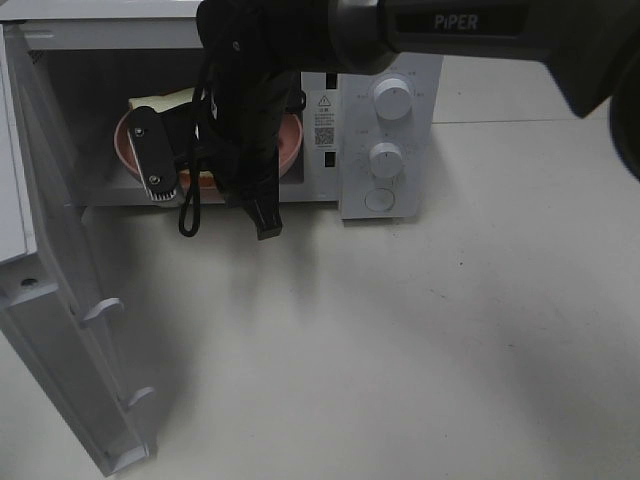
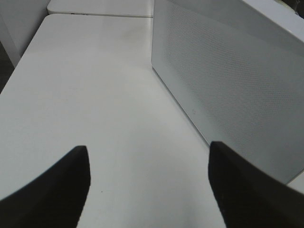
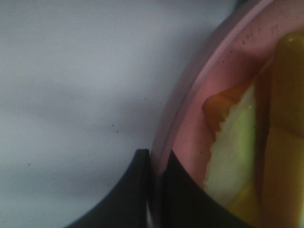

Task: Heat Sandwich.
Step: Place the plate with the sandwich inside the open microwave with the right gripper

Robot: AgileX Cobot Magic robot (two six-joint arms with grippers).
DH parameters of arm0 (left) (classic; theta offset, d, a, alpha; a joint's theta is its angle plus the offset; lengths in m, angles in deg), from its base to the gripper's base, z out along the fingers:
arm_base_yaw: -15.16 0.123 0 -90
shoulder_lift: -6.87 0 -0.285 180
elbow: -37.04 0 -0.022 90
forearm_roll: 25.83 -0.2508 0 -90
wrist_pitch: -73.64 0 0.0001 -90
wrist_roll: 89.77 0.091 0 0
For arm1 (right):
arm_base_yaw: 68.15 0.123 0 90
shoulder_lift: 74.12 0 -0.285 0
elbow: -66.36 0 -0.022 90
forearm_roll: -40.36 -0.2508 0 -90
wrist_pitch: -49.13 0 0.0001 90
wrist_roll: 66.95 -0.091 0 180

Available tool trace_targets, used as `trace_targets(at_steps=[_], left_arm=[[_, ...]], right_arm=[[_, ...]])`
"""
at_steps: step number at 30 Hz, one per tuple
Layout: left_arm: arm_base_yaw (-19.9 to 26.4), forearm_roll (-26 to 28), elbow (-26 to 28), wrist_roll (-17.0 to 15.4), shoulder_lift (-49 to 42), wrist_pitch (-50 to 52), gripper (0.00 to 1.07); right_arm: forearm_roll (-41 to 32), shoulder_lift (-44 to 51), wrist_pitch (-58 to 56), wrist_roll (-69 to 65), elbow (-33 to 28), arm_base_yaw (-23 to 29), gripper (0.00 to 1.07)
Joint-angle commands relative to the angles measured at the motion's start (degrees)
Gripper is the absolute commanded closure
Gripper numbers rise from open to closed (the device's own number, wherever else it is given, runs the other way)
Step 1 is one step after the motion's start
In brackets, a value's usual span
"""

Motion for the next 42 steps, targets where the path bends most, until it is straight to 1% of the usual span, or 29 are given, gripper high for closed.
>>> trace_targets(at_steps=[1, 3, 4, 5, 7, 8, 9, 12, 17, 22, 27, 42], left_arm=[[-0.4, 0.06, -0.06, 0.06, -1.32, -0.29, 0.39], [-0.4, 0.06, -0.06, 0.06, -1.32, -0.29, 0.39], [-0.4, 0.06, -0.06, 0.06, -1.32, -0.29, 0.39], [-0.4, 0.06, -0.06, 0.06, -1.32, -0.29, 0.39], [-0.4, 0.06, -0.06, 0.06, -1.32, -0.29, 0.39], [-0.4, 0.06, -0.06, 0.06, -1.32, -0.29, 0.39], [-0.4, 0.06, -0.06, 0.06, -1.32, -0.29, 0.39], [-0.4, 0.06, -0.06, 0.06, -1.32, -0.29, 0.39], [-0.4, 0.06, -0.06, 0.06, -1.32, -0.29, 0.39], [-0.4, 0.06, -0.06, 0.06, -1.32, -0.29, 0.39], [-0.4, 0.06, -0.06, 0.06, -1.32, -0.29, 0.39], [-0.4, 0.06, -0.06, 0.06, -1.32, -0.29, 0.39]], right_arm=[[1.15, -2.41, -0.17, 0.57, 4.41, -1.72, 1.07], [0.92, -3.9, -0.06, 1.38, 6.82, -2.29, 1.07], [0.92, -3.9, -0.06, 1.38, 6.82, -2.29, 1.07], [0.92, -4.87, -0.06, 2.35, 8.82, -2.98, 1.07], [0.34, -6.07, -0.06, 3.55, 10.71, -3.27, 1.07], [0.34, -6.07, -0.06, 3.55, 10.71, -3.27, 1.07], [-0.57, -7.16, -0.06, 4.58, 12.15, -3.78, 1.07], [-0.86, -8.71, 1.15, 4.81, 13.98, -4.35, 1.07], [-1.26, -10.2, 2.75, 4.81, 15.99, -4.98, 1.07], [-2.01, -11.06, 2.64, 7.56, 16.16, -5.5, 1.07], [-2.06, -11.69, 3.5, 7.68, 16.16, -6.3, 1.07], [-2.06, -12.15, 3.84, 7.16, 16.16, -6.3, 1.07]])
